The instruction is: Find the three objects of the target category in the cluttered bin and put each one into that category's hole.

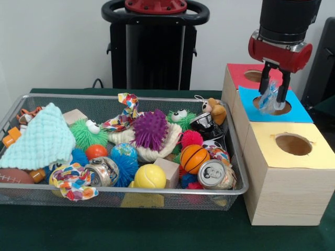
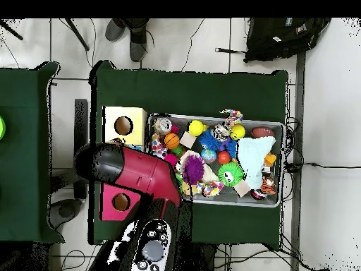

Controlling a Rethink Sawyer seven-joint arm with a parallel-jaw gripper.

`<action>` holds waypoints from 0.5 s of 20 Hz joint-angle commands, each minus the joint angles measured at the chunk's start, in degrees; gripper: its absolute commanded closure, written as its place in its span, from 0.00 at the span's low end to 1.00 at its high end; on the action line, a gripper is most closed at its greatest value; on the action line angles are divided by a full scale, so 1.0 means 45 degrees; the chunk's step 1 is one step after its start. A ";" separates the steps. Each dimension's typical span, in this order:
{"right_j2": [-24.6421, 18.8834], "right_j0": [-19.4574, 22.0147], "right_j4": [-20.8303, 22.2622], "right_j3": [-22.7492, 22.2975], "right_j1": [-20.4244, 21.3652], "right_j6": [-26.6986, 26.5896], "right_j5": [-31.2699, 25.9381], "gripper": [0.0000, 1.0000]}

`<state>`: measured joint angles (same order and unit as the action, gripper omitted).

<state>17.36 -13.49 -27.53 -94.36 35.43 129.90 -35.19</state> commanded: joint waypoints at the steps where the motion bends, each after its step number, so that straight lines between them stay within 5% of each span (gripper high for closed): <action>1: -0.0601 0.0207 -0.0624 -0.0221 -0.0469 0.3098 0.1091 1.00; 10: -0.0849 0.0420 -0.0631 -0.0309 -0.0677 0.2818 0.1576 1.00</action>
<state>17.36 -13.44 -27.66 -94.36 35.38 129.90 -32.53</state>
